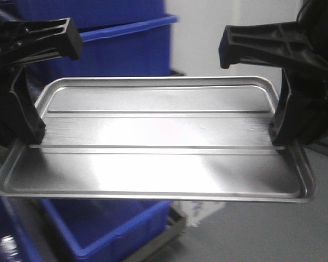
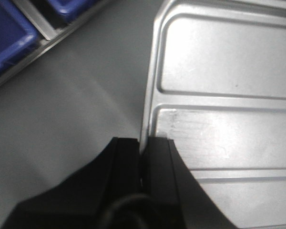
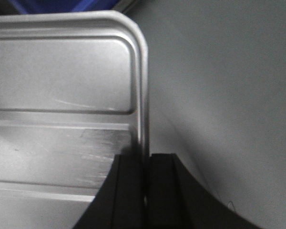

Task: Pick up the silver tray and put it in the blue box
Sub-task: 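Carry the tray in both grippers to the shelf of blue bins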

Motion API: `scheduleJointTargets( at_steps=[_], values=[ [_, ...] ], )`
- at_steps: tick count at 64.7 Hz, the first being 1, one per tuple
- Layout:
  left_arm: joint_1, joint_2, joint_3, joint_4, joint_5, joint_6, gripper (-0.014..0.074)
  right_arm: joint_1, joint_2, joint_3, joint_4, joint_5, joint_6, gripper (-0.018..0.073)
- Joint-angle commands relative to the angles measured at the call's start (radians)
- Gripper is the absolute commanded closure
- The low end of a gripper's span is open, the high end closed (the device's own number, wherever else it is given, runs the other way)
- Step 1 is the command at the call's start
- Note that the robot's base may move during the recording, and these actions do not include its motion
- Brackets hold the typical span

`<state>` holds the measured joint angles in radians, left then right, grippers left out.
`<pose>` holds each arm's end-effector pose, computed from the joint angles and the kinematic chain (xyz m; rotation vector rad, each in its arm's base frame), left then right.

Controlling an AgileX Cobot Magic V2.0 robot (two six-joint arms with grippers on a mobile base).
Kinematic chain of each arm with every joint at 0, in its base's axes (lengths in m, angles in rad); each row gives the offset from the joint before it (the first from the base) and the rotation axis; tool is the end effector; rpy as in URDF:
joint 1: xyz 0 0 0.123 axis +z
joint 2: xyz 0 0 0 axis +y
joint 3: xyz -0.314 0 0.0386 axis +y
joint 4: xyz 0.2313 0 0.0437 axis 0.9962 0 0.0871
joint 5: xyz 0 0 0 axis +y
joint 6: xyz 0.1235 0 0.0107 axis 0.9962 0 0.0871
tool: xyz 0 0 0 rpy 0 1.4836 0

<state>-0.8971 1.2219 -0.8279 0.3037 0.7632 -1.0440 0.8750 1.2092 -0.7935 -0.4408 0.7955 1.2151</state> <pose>0.1572 -0.1559 0.2778 0.0259 2.6241 -0.3539 0.1639 0.1373 0.2731 0.1296 2.5803 0.2522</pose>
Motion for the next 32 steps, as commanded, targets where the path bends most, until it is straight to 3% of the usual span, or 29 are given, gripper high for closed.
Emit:
scheduleJointTargets(
  at_steps=[1,32],
  values=[
    [0.001,-0.02,-0.026,0.049,0.037,-0.015,0.07,-0.006,-0.022,-0.019,-0.056,0.1,-0.003,0.0501],
    [0.001,-0.02,-0.026,0.049,0.037,-0.015,0.07,-0.006,-0.022,-0.019,-0.056,0.193,-0.003,0.0501]
  ],
)
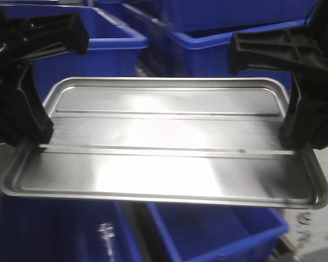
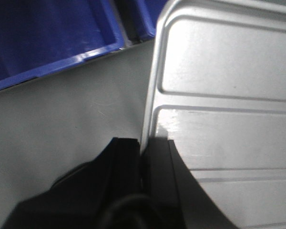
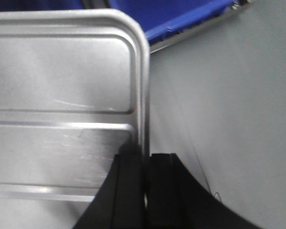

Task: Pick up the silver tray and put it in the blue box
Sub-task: 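Carry the tray in both grippers to the shelf of blue bins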

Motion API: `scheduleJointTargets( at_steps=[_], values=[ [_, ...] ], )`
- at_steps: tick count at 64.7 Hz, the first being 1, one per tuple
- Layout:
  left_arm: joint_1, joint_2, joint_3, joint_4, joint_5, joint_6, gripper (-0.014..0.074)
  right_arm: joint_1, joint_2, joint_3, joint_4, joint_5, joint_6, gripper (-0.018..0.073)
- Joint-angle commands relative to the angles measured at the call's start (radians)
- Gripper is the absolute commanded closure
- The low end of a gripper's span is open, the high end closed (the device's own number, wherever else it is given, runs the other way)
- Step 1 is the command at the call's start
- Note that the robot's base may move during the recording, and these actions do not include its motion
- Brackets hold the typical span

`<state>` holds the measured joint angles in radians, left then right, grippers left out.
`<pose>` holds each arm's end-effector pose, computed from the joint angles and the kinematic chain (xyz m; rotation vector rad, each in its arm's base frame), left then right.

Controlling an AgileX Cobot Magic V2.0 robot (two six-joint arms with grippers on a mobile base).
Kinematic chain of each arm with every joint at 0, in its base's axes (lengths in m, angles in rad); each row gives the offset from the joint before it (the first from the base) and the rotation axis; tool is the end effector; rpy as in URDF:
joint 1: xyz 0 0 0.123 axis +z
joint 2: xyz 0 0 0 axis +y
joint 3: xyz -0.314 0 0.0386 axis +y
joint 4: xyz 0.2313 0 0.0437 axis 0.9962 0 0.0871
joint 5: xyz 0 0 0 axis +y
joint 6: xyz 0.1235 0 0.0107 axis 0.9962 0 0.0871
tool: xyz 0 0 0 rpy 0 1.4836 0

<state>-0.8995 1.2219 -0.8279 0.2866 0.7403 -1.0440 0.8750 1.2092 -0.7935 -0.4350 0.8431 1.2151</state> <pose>0.1567 -0.1593 0.2787 0.0210 2.6196 -0.3926 0.1615 0.1324 0.2708 0.1486 2.6070 0.2004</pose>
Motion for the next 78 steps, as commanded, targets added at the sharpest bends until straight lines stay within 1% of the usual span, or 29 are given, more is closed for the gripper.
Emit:
scheduleJointTargets(
  at_steps=[1,35,78],
  values=[
    [0.003,-0.02,-0.026,0.066,0.059,-0.015,0.07,-0.006,-0.022,-0.019,-0.062,0.148,-0.003,0.0501],
    [0.003,-0.02,-0.026,0.066,0.059,-0.015,0.07,-0.006,-0.022,-0.019,-0.062,0.237,-0.003,0.0501],
    [0.003,-0.02,-0.026,0.066,0.059,-0.015,0.07,-0.006,-0.022,-0.019,-0.062,0.241,-0.003,0.0501]
  ],
)
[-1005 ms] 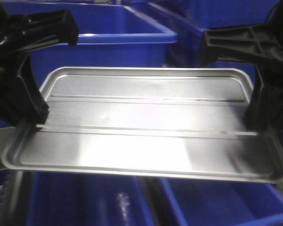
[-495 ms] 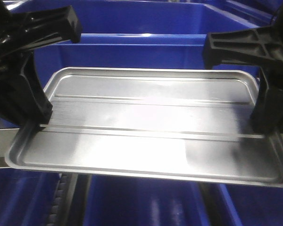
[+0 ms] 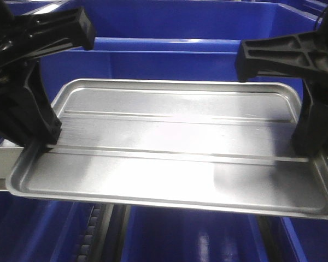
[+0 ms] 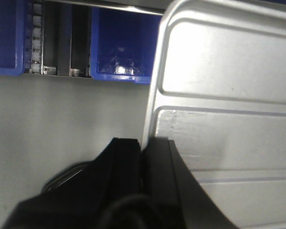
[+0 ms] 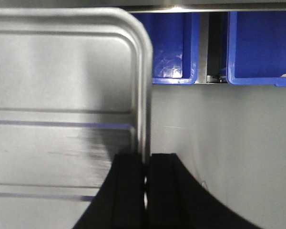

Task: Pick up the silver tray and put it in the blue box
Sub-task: 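Carry the tray in both grippers to the shelf of blue bins, then lower the tray into the blue bin and open both grippers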

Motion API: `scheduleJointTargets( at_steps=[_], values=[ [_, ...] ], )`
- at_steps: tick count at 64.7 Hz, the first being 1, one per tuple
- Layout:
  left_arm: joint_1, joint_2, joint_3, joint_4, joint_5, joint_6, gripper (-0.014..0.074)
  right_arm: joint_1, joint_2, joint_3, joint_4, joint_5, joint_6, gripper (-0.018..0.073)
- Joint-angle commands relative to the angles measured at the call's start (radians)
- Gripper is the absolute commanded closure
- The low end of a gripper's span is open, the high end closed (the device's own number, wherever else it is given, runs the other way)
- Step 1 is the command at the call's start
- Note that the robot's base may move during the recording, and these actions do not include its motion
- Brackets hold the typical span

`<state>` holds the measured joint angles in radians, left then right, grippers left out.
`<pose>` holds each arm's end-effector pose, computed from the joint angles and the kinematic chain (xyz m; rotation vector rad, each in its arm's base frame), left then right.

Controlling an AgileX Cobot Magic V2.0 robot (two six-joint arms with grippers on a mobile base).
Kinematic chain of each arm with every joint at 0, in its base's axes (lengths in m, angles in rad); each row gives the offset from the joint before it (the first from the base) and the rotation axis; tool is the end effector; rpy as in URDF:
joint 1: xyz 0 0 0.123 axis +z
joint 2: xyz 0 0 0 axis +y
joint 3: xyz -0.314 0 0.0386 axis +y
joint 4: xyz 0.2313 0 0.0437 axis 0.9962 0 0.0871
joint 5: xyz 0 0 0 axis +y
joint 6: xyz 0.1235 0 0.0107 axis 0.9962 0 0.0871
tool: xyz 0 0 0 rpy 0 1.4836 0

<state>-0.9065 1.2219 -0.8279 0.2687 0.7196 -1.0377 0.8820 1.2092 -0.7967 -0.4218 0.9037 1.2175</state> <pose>0.1554 -0.1632 0.2795 0.0289 2.6161 -0.4288 0.1570 0.1280 0.2689 0.1712 2.6424 0.1438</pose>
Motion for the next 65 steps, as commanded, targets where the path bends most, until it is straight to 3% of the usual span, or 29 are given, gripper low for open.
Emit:
scheduleJointTargets(
  at_steps=[1,39,49,65],
  values=[
    [0.011,-0.02,-0.026,0.084,0.08,-0.021,0.07,-0.013,-0.022,-0.016,-0.075,0.181,-0.006,0.0501],
    [0.011,-0.02,-0.026,0.086,0.08,-0.021,0.07,-0.013,-0.022,-0.016,-0.076,0.144,-0.006,0.0501],
    [0.011,-0.02,-0.026,0.094,0.109,0.068,0.07,-0.013,-0.022,-0.016,-0.116,0.065,-0.006,0.0501],
    [0.011,-0.02,-0.026,0.097,0.078,0.067,0.07,-0.013,-0.022,-0.016,-0.131,0.02,-0.006,0.0501]
  ],
)
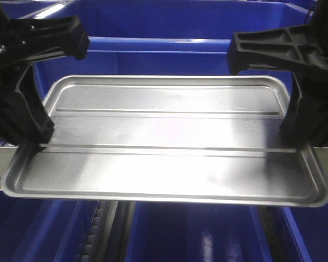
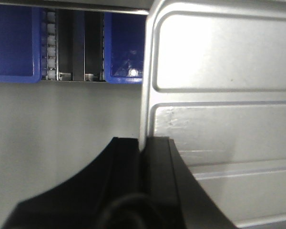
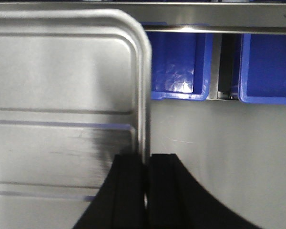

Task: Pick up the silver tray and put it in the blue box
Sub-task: 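Lower the tray into the blue bin and open both grippers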

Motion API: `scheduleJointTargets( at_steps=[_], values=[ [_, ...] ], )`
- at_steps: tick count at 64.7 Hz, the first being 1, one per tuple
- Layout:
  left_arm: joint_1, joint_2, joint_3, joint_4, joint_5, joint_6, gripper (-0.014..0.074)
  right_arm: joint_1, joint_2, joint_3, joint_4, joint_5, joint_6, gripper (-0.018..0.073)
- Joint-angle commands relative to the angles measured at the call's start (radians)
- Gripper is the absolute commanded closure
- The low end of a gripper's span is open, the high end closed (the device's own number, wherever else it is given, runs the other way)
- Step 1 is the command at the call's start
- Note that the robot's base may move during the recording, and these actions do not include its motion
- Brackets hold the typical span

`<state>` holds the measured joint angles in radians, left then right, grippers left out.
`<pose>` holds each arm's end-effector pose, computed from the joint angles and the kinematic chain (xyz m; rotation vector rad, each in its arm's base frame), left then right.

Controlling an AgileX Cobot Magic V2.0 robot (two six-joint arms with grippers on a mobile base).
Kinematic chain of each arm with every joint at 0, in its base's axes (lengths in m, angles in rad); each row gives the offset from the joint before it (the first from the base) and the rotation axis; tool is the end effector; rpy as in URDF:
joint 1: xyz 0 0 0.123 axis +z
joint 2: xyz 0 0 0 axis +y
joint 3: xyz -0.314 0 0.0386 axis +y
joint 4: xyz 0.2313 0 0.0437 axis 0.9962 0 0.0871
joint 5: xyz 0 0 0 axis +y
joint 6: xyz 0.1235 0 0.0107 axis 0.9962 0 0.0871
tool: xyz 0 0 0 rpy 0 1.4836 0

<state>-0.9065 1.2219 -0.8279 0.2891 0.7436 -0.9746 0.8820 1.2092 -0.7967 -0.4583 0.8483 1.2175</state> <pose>0.1556 -0.1599 0.2786 0.1220 2.6117 -0.3654 0.1623 0.1324 0.2724 0.1279 2.5929 0.1856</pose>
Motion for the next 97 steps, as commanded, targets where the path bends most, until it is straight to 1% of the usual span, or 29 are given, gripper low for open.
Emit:
scheduleJointTargets(
  at_steps=[1,11,17,21,26,34,38,39,42,50,57,60,64,76,83,91,97],
  values=[
    [0.011,-0.02,-0.026,0.076,0.05,0.004,0.07,-0.013,-0.022,-0.016,-0.094,0.072,-0.006,0.0501],
    [0.011,-0.02,-0.026,0.076,0.002,0.004,0.07,-0.013,-0.023,-0.018,-0.113,0.008,-0.006,0.0501],
    [0.005,-0.028,-0.047,0.063,0.003,0.004,0.07,-0.012,-0.031,-0.049,-0.117,-0.003,-0.006,0.0501],
    [-0.007,-0.042,-0.071,0.076,0.001,0.004,0.07,-0.006,-0.042,-0.076,-0.127,0.001,-0.007,0.0501],
    [-0.017,-0.064,-0.108,0.099,0.003,0.004,0.07,0.001,-0.06,-0.111,-0.167,0.012,-0.007,0.0501],
    [-0.019,-0.081,-0.173,0.151,0.003,0.004,0.07,0.001,-0.082,-0.182,-0.232,0.03,-0.007,0.0501],
    [-0.017,-0.077,-0.219,0.203,-0.003,0.004,0.07,0.0,-0.082,-0.222,-0.287,0.033,-0.017,0.0501],
    [-0.015,-0.074,-0.233,0.226,-0.008,0.004,0.07,-0.001,-0.082,-0.24,-0.3,0.033,-0.025,0.0501],
    [-0.015,-0.062,-0.266,0.261,-0.026,0.004,0.07,-0.005,-0.078,-0.272,-0.321,0.032,-0.039,0.0501],
    [-0.015,-0.015,-0.359,0.324,-0.067,0.004,0.07,-0.042,-0.065,-0.342,-0.325,0.029,-0.07,0.0501],
    [-0.013,0.048,-0.443,0.386,-0.081,0.004,0.07,-0.109,-0.041,-0.389,-0.325,-0.027,-0.103,0.0501],
    [-0.001,0.087,-0.478,0.39,-0.092,0.008,0.07,-0.139,-0.028,-0.409,-0.325,-0.066,-0.116,0.0501],
    [0.021,0.132,-0.527,0.37,-0.125,0.028,0.07,-0.179,-0.009,-0.43,-0.325,-0.129,-0.134,0.0501],
    [0.142,0.264,-0.647,0.332,-0.253,0.028,0.07,-0.299,0.07,-0.449,-0.349,-0.36,-0.154,0.0501],
    [0.192,0.308,-0.665,0.332,-0.315,0.028,0.07,-0.369,0.123,-0.449,-0.353,-0.475,-0.154,0.0502],
    [0.255,0.355,-0.665,0.34,-0.44,0.028,0.07,-0.458,0.196,-0.449,-0.354,-0.64,-0.154,0.0502],
    [0.301,0.39,-0.665,0.34,-0.523,0.028,0.07,-0.495,0.242,-0.449,-0.354,-0.7,-0.154,0.0502]
  ],
)
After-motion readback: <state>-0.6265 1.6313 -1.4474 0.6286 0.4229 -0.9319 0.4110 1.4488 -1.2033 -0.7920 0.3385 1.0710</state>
